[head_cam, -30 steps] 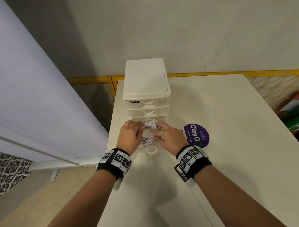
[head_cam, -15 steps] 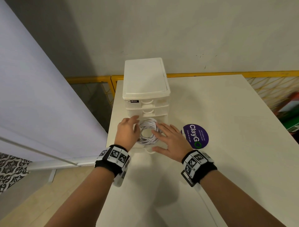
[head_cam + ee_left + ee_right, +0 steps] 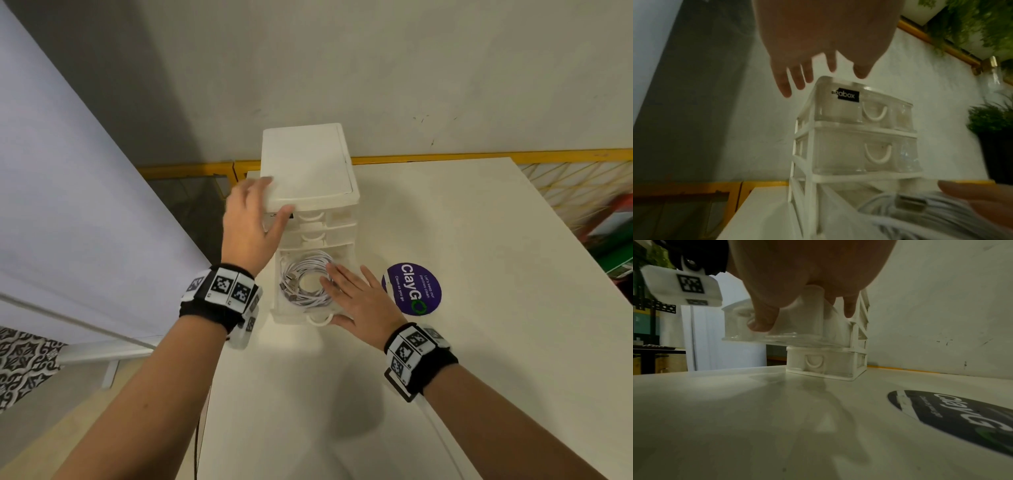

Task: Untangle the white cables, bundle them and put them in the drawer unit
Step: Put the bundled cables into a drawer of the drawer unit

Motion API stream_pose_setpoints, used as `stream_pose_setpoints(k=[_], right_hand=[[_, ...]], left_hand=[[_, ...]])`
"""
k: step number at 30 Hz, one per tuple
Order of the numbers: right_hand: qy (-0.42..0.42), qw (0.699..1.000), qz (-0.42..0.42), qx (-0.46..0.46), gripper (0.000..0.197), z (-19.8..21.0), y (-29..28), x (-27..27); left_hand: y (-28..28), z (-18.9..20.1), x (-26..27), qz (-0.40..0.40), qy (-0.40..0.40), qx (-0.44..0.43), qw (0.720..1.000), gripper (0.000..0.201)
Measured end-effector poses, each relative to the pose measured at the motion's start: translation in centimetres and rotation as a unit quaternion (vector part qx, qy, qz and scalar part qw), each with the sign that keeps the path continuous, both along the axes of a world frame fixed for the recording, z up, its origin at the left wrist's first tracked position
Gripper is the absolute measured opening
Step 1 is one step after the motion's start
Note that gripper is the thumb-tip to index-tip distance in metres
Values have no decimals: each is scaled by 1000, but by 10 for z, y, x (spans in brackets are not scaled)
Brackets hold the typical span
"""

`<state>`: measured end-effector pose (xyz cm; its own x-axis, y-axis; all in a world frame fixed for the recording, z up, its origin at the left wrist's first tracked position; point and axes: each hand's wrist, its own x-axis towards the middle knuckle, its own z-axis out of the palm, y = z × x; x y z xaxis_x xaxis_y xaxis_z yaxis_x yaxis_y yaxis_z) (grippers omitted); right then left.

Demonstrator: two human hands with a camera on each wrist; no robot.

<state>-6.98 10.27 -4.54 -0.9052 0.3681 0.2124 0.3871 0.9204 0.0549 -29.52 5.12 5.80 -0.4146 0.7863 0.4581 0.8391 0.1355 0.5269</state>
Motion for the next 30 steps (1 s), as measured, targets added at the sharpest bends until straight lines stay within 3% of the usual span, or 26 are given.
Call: stream_pose_setpoints(k=[3, 9, 18, 22, 27, 30], right_hand=[[6, 1000, -6, 18, 66, 3, 5, -3], [55, 997, -47, 26, 69, 11, 17, -20], [95, 988, -106, 67, 54, 9, 29, -46], [100, 988, -113, 22, 48, 11, 34, -52], [219, 966, -74, -114, 35, 6, 39, -35], [264, 951, -104, -121, 18, 12, 36, -25]], left_hand=[[12, 0, -5, -82, 22, -57, 995, 46], [16, 5, -5, -70, 17, -55, 996, 37], [13, 11, -6, -73, 34, -54, 995, 36], [12, 10, -5, -66, 36, -56, 996, 37], [12, 12, -5, -66, 41, -56, 995, 36], [12, 10, -6, -66, 38, -46, 996, 36]])
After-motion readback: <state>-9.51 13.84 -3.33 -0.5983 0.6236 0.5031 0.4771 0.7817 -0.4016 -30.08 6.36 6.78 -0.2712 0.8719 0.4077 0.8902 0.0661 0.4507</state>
